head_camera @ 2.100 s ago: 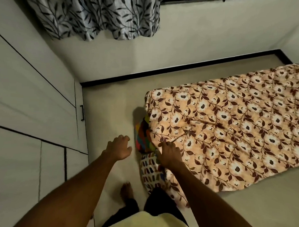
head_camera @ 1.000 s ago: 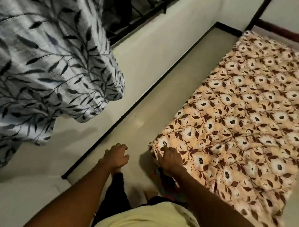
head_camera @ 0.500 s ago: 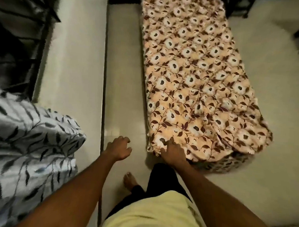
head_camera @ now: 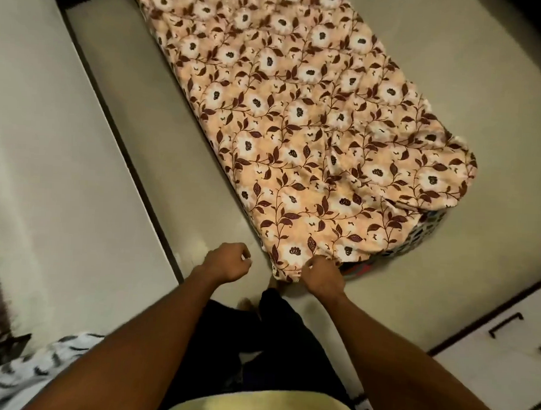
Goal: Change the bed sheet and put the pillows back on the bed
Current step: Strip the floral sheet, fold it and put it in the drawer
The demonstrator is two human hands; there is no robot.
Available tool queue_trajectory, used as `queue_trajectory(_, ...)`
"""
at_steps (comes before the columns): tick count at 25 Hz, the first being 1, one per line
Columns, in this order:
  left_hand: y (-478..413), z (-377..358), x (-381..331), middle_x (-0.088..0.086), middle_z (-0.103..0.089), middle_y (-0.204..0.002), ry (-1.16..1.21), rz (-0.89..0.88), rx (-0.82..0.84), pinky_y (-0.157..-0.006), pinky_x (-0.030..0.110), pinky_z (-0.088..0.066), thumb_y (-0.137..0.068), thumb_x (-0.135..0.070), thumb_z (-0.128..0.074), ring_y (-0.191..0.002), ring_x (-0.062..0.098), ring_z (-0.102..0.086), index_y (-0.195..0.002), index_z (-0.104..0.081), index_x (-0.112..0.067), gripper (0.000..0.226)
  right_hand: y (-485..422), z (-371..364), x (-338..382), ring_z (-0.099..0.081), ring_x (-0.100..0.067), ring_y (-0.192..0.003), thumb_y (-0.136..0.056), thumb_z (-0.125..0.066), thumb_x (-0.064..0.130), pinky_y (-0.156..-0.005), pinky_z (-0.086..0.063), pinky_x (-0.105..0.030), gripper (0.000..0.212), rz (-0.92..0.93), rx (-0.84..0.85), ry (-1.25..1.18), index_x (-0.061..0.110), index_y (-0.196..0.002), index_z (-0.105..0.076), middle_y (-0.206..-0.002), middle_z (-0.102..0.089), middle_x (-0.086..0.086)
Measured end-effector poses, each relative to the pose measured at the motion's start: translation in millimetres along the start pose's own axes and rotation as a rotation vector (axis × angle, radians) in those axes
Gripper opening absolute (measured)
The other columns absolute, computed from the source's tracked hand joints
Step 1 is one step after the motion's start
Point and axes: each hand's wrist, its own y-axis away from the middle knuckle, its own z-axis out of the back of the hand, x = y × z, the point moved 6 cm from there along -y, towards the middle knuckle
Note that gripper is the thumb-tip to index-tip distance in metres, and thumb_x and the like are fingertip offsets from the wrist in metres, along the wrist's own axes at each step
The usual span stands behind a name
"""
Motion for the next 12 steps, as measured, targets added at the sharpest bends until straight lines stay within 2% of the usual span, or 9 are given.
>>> queue_trajectory(4, -59, -22, -2, -0.001, -0.072, -0.114, -0.023, 0.007, 0.126, -0.091, 0.044, -0.059, -0.086, -0.052, -0.052, -0.098, 0.021, -0.067, -0.112, -0.07, -0.027, 0.04, -37, -15, -17, -0.067, -0.035, -0.113, -0.095, -0.05, 0.035, -0.089, -0.055, -0.039, 0.037, -0.187, -0.034, -0.114, 0.015, -0.117, -0.071, -0.122, -0.072, -0.012)
queue_trajectory(8, -136, -51, -11, 0.007, -0.069, -0.103, -0.042, -0.008, 0.193, -0.086, 0.039, -0.057, -0.093, -0.044, -0.056, -0.093, 0.026, -0.066, -0.099, -0.065, -0.018, 0.028, -81, -49, -38, -0.066, -0.039, -0.112, -0.094, -0.052, 0.037, -0.089, -0.053, -0.041, 0.037, -0.339, -0.073, -0.282, 0.012, -0.113, -0.07, -0.119, -0.07, -0.017)
queue_trajectory(10, -181, -74, -4, 0.008, -0.069, -0.099, -0.005, 0.022, 0.189, -0.085, 0.039, -0.056, -0.092, -0.049, -0.054, -0.092, 0.029, -0.066, -0.097, -0.064, -0.014, 0.037, -107, -76, -51, -0.066, -0.038, -0.112, -0.093, -0.053, 0.039, -0.089, -0.052, -0.04, 0.04, -0.395, -0.07, -0.331, 0.01, -0.113, -0.072, -0.121, -0.071, -0.016)
queue_trajectory(12, -236, -108, 19, 0.007, -0.074, -0.099, 0.045, 0.118, 0.172, -0.092, 0.045, -0.057, -0.078, -0.07, -0.047, -0.093, 0.031, -0.069, -0.099, -0.067, -0.019, 0.059, -134, -106, -61, -0.064, -0.037, -0.116, -0.093, -0.051, 0.049, -0.09, -0.05, -0.04, 0.05, -0.424, -0.026, -0.338, 0.011, -0.116, -0.072, -0.125, -0.07, -0.015)
